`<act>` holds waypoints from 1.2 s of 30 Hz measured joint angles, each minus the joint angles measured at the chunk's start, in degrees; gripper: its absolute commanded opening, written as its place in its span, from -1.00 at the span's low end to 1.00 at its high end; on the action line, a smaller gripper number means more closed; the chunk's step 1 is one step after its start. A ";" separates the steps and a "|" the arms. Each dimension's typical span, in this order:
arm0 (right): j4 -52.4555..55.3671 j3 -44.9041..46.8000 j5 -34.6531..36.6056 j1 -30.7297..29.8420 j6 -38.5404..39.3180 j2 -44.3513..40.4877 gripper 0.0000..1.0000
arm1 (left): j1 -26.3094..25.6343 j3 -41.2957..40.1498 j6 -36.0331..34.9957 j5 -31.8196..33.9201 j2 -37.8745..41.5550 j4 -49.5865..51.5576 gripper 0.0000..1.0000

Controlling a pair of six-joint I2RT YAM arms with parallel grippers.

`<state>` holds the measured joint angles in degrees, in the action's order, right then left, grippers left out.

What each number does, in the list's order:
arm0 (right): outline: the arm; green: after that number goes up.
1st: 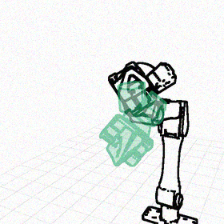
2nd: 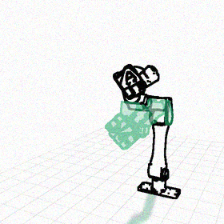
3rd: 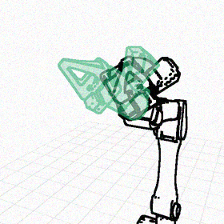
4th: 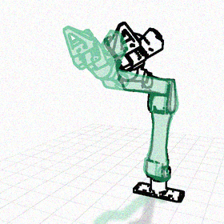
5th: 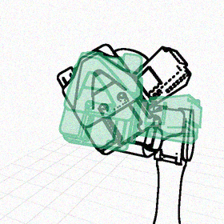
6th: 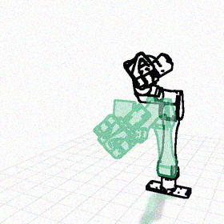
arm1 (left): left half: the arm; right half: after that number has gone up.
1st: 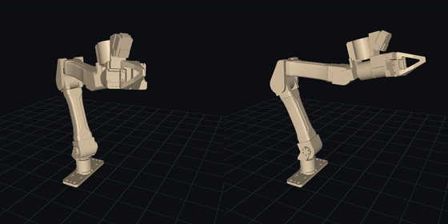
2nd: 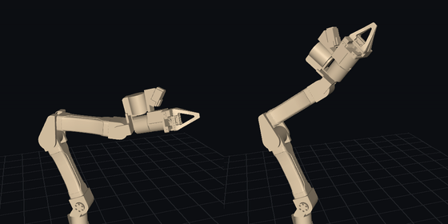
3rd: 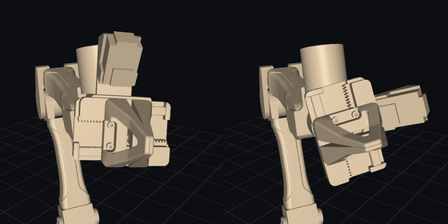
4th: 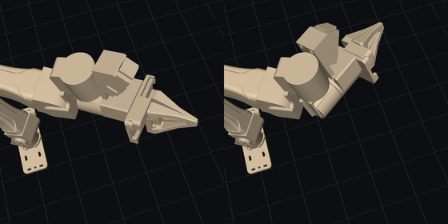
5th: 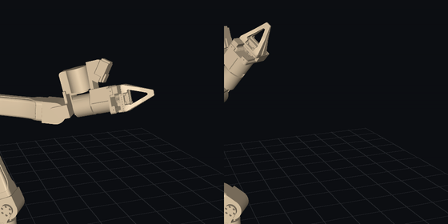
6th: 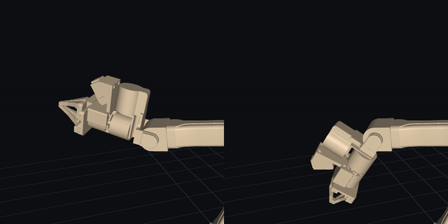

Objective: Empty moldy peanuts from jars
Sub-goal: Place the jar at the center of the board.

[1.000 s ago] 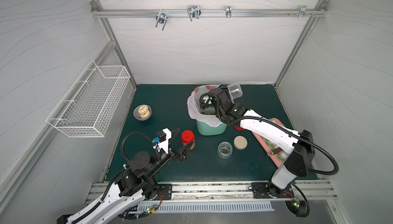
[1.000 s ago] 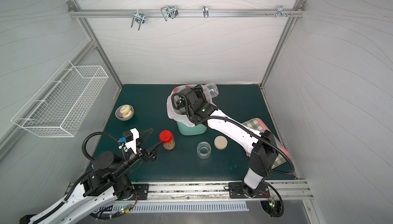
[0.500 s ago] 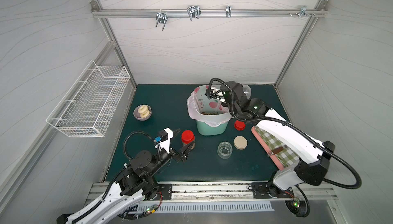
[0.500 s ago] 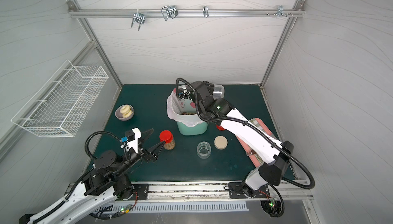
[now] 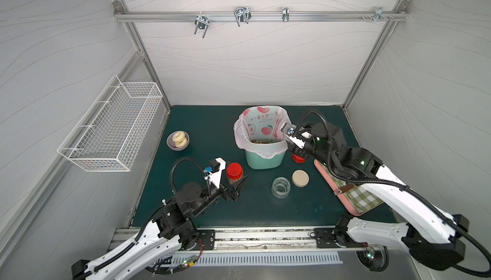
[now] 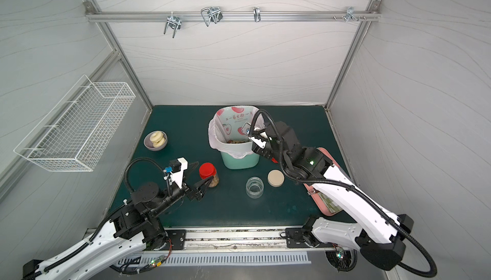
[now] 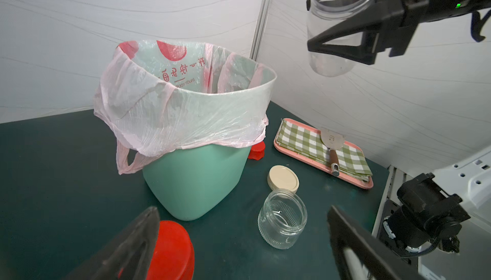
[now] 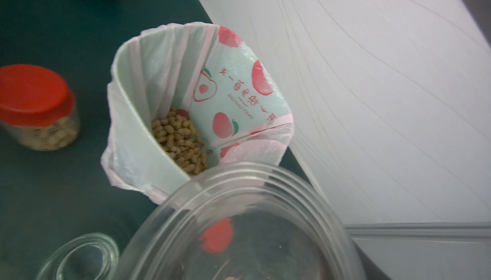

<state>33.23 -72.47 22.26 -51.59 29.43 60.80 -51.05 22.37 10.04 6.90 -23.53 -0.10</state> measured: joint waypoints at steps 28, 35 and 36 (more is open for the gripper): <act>-29.44 37.20 -22.71 -3.54 -18.36 -10.95 -1.00 | 0.02 25.79 7.76 5.46 -18.88 25.57 1.00; -31.89 37.00 -20.50 -6.54 -18.69 -8.92 -1.00 | 0.02 33.16 10.80 1.62 -25.57 32.79 0.99; -31.91 36.89 -19.98 -6.88 -18.71 -8.39 -1.00 | 0.02 33.38 11.34 1.20 -25.59 33.31 0.98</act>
<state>1.32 -35.57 2.28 -58.48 10.72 52.40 -51.03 55.75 21.39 8.10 -49.12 33.21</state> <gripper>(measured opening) 0.698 0.997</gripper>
